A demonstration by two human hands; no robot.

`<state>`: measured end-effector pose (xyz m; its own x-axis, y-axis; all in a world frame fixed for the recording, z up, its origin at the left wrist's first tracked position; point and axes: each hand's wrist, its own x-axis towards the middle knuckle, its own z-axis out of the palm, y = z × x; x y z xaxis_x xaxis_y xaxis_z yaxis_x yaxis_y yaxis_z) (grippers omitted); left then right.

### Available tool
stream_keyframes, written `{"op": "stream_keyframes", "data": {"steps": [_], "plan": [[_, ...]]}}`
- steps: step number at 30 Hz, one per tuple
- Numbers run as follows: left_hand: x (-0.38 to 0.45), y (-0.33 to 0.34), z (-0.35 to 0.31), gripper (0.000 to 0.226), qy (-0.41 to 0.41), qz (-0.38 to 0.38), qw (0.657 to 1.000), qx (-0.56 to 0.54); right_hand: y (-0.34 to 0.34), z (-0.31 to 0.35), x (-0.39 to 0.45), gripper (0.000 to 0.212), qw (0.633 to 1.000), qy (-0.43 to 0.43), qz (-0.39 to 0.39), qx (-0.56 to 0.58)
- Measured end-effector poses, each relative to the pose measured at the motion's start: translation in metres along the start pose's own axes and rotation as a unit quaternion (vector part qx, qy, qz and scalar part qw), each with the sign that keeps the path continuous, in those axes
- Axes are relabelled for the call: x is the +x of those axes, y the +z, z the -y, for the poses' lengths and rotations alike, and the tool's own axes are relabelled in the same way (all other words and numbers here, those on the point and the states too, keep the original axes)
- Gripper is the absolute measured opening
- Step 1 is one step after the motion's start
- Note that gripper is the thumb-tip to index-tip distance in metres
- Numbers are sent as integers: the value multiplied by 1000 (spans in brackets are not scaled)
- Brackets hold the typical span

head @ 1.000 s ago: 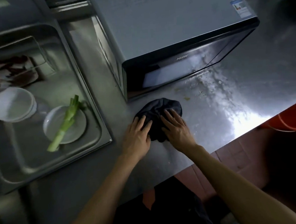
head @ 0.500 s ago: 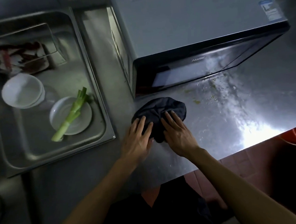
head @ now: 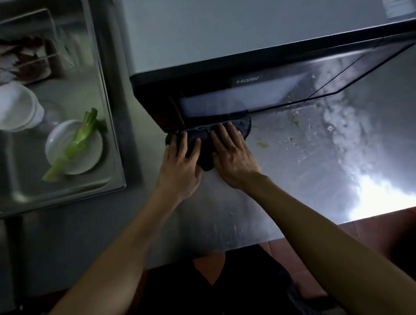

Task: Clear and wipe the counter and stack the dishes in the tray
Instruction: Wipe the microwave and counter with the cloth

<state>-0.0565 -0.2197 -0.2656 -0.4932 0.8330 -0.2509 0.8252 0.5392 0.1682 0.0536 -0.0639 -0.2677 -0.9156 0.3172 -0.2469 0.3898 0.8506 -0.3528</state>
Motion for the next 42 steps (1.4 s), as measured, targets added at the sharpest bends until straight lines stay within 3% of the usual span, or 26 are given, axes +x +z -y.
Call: {"op": "stream_keyframes", "data": {"steps": [15,27,34,39,42], "plan": [[72,-1,-111,74,41,42,998,31,-35,-130,-31,62,999,27,-28,-5],[128,5,-221,75,51,52,997,21,-59,-231,-53,63,993,100,-63,-19],[120,5,-238,73,57,69,996,11,-67,-227,-75,60,991,95,-90,-2],[82,9,-235,73,69,92,993,-22,-53,-202,-109,37,979,-1,-196,-63],[55,14,-225,74,70,106,992,-26,-31,-187,-119,46,990,17,-122,-61]]}}
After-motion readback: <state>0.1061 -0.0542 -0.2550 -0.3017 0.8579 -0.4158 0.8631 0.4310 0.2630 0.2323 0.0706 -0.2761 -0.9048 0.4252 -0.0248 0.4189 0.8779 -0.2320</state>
